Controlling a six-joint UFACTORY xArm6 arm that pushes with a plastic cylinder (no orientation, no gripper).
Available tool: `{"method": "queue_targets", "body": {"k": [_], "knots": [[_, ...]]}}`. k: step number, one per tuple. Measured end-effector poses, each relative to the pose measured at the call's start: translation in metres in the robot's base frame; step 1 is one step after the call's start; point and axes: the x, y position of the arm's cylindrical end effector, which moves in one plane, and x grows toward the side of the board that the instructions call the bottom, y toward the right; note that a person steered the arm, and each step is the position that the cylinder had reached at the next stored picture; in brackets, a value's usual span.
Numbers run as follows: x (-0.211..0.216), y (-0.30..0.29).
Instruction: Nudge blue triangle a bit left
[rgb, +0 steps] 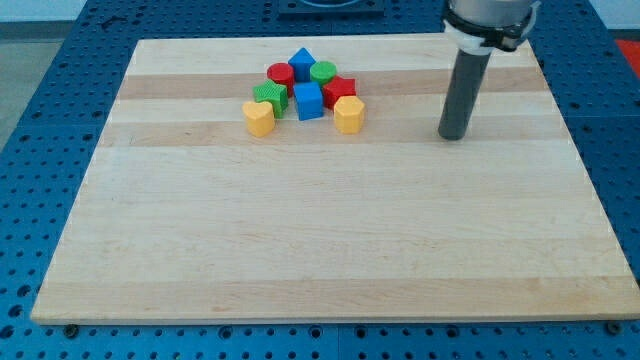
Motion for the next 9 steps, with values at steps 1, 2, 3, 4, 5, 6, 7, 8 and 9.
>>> {"method": "queue_targets", "body": {"k": [1, 2, 3, 4, 5, 6, 7, 8, 9], "knots": [[0.000, 0.005], [-0.009, 0.005], [-0.047, 0.005], [-0.058, 0.004], [-0.058, 0.004], [-0.078, -0.003], [-0.097, -0.010], [-0.110, -0.019], [-0.145, -0.038]]}}
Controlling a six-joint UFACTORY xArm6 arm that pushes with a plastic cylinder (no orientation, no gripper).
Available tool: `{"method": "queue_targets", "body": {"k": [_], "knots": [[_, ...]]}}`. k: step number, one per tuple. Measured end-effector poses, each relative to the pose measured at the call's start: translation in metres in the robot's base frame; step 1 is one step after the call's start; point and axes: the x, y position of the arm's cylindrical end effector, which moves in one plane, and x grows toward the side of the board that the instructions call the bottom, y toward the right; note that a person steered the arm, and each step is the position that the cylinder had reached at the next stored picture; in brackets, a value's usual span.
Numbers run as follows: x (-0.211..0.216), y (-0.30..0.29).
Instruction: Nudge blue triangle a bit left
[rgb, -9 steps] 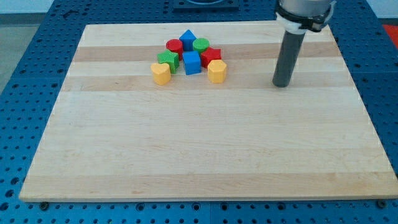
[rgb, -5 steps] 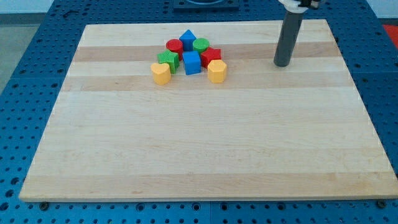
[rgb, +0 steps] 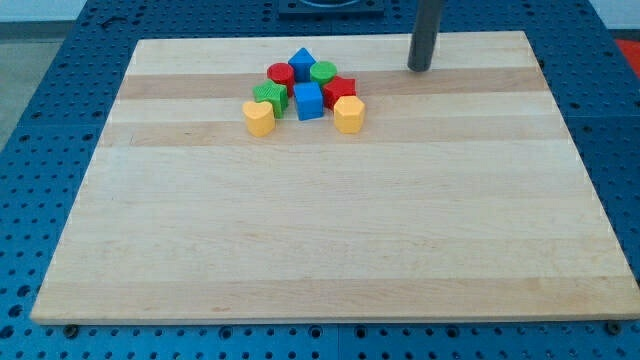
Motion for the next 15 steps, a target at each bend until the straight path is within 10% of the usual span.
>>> {"method": "queue_targets", "body": {"k": [5, 15], "knots": [[-0.044, -0.158], [-0.009, -0.137]]}}
